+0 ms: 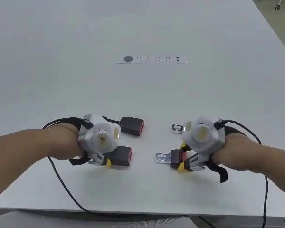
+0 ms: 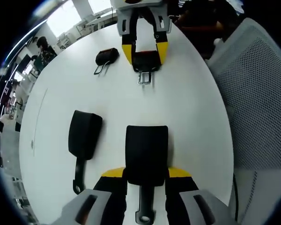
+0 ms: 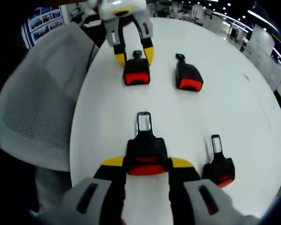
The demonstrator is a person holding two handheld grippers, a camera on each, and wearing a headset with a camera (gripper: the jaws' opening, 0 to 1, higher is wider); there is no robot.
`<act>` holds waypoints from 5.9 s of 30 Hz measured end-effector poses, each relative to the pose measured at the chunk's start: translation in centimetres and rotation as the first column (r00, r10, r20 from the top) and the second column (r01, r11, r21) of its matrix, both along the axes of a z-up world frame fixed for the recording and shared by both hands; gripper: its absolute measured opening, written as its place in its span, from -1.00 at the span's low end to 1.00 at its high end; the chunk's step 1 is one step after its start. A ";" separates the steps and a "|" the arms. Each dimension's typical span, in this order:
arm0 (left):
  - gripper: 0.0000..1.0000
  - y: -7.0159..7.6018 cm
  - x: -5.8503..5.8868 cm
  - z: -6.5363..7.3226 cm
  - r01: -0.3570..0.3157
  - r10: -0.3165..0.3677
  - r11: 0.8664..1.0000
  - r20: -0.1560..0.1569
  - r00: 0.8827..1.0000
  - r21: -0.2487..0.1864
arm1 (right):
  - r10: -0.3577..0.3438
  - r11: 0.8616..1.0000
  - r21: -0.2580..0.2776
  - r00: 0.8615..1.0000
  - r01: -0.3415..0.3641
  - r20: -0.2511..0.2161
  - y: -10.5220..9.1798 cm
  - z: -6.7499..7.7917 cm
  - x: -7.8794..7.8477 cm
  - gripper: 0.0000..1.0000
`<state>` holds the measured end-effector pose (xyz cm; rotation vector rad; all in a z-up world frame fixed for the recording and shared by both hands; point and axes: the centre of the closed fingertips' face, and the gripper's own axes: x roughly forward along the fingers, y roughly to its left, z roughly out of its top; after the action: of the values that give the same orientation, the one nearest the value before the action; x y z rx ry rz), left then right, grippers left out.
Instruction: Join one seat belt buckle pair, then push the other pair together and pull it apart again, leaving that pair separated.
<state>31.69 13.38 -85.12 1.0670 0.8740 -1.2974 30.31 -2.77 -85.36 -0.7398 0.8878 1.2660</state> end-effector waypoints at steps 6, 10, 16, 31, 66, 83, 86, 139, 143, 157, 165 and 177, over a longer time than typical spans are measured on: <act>-0.36 0.0 0.0 0.0 0.001 -0.001 1.000 0.003 1.000 0.000 | 0.010 1.000 0.014 1.000 -0.011 0.007 3.0 0.0 -0.4 -0.31; -0.36 0.0 0.0 0.0 -0.002 0.002 1.000 0.003 1.000 -0.002 | 0.018 1.000 0.008 1.000 -0.018 0.011 4.4 0.0 -0.6 -0.31; -0.36 0.0 -0.1 0.0 0.007 -0.007 1.000 0.003 1.000 0.000 | 0.005 1.000 -0.002 1.000 -0.005 0.014 5.3 -0.1 -0.2 -0.32; -0.36 -0.1 -0.1 0.0 0.016 -0.016 1.000 0.003 1.000 0.014 | 0.013 1.000 0.001 1.000 -0.013 0.019 6.6 0.1 0.1 -0.32; -0.38 0.1 -0.1 -0.1 -0.014 0.015 1.000 -0.023 1.000 0.020 | 0.010 0.998 0.067 1.000 -0.012 0.026 8.5 -0.1 0.9 -0.36; -0.38 0.1 -0.1 -0.1 -0.013 0.013 1.000 -0.021 1.000 0.022 | -0.004 0.999 0.054 0.999 0.002 0.042 8.6 0.1 0.7 -0.36; -0.38 0.0 -0.1 -0.1 -0.009 0.010 1.000 -0.020 1.000 0.024 | -0.012 0.998 0.066 0.999 0.010 0.040 9.1 0.2 0.5 -0.36; -0.30 0.1 -0.2 0.2 -0.026 0.026 0.999 -0.005 1.000 -0.045 | -0.017 0.999 0.044 0.996 0.013 0.084 9.4 0.6 0.5 -0.23; -0.16 -0.6 0.1 2.2 -0.052 0.052 0.993 -0.010 0.999 -0.107 | -0.045 0.993 0.109 0.997 0.038 0.066 9.9 2.4 0.6 -0.26; -0.14 -4.2 5.4 5.6 -0.071 0.089 0.967 0.065 0.994 -0.245 | -0.046 0.989 0.145 0.990 0.026 0.135 6.8 4.8 2.4 -0.26; -0.15 -4.0 8.4 4.4 -0.060 0.082 0.973 0.090 0.993 -0.224 | -0.077 0.992 0.113 0.986 0.060 0.151 2.0 4.1 5.5 -0.25; -0.13 -4.4 10.0 1.9 -0.015 0.027 0.984 0.065 0.998 -0.175 | -0.121 0.991 0.076 0.980 0.110 0.159 -4.9 3.2 10.2 -0.20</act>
<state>41.73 9.02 -83.18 0.9550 0.7057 -1.2888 40.52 -7.71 -82.14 -0.7176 0.7403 1.1101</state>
